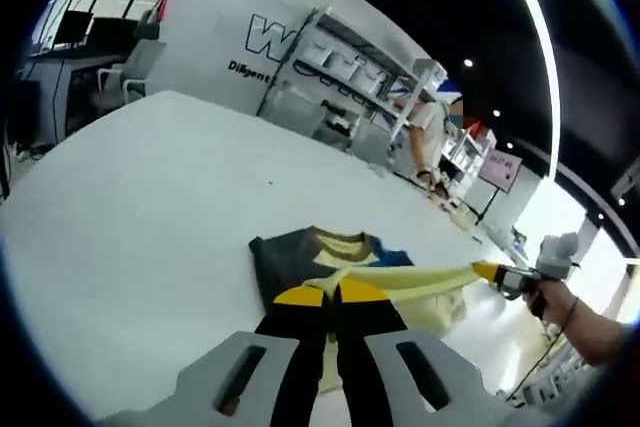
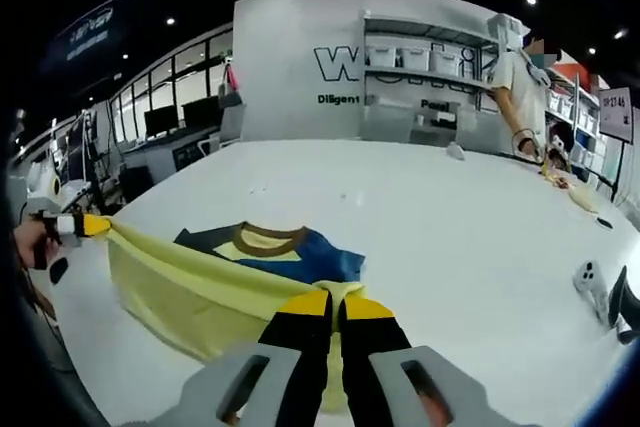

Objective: Fold the garment on the visible template until the final outline fits inside the template.

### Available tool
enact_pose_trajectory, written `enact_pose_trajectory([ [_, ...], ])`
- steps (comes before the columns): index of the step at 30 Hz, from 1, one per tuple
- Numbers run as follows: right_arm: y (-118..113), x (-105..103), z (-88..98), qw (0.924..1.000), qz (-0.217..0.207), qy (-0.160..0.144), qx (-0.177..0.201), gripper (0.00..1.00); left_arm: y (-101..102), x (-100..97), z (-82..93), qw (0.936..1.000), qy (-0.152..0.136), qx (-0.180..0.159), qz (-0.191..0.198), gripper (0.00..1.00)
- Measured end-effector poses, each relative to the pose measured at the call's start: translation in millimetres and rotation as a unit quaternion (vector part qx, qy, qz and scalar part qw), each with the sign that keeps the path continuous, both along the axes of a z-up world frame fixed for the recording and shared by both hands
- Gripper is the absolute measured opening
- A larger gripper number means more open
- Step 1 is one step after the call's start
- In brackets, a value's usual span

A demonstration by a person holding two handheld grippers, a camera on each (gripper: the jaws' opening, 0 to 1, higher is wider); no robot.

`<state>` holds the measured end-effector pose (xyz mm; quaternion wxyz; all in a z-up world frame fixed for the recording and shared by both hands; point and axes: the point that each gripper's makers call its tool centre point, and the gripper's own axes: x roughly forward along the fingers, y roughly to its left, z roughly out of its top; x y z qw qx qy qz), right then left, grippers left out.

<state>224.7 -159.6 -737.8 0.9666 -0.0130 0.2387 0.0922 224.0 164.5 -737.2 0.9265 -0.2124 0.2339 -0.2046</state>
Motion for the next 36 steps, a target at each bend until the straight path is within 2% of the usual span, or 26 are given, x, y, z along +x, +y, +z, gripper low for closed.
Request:
enact_pose_trajectory([
  [3,-0.5,16.5,3.5,0.9978,0.026,-0.015,-0.058,0.0,-2.9,6.0,-0.2,0.9999,-0.005,0.011,-0.009,0.0],
  [8,-0.1,31.0,3.9,0.9976,0.027,-0.016,-0.061,0.0,-5.0,16.8,-0.5,0.9993,-0.016,0.03,-0.018,0.0],
  [11,0.9,36.4,6.3,0.9969,0.03,-0.022,-0.07,0.0,-6.4,26.3,-1.6,0.9978,-0.023,0.056,-0.028,0.0],
  [13,-0.7,42.0,0.9,0.9984,0.014,-0.012,-0.053,0.0,-7.5,31.7,0.5,0.9968,-0.03,0.066,-0.035,0.0],
  [18,0.5,56.2,-1.4,0.9985,0.006,-0.018,-0.051,0.0,-6.3,44.2,-2.4,0.994,-0.034,0.095,-0.043,0.0],
  [24,0.3,77.6,-9.2,0.9963,0.02,-0.018,-0.082,0.0,-6.0,63.4,-9.6,0.9924,-0.027,0.11,-0.049,0.0],
  [28,-0.9,91.8,-14.1,0.9941,0.031,-0.016,-0.102,0.0,-8.5,78.2,-17.1,0.9873,-0.031,0.142,-0.062,0.0],
  [30,-1.0,100.9,-18.9,0.9927,0.035,-0.016,-0.114,0.0,-8.4,84.2,-21.3,0.9867,-0.029,0.147,-0.064,0.0],
  [31,-0.5,108.0,-23.3,0.9863,0.058,-0.018,-0.153,0.0,-8.4,89.4,-24.4,0.987,-0.027,0.145,-0.064,0.0],
  [33,0.8,112.9,-27.4,0.9876,0.053,-0.013,-0.147,0.0,-8.5,92.7,-32.9,0.9891,-0.003,0.133,-0.062,0.0],
  [36,-2.5,123.6,-35.7,0.987,0.058,-0.006,-0.149,0.0,-7.3,99.8,-41.5,0.9883,0.004,0.14,-0.061,0.0],
])
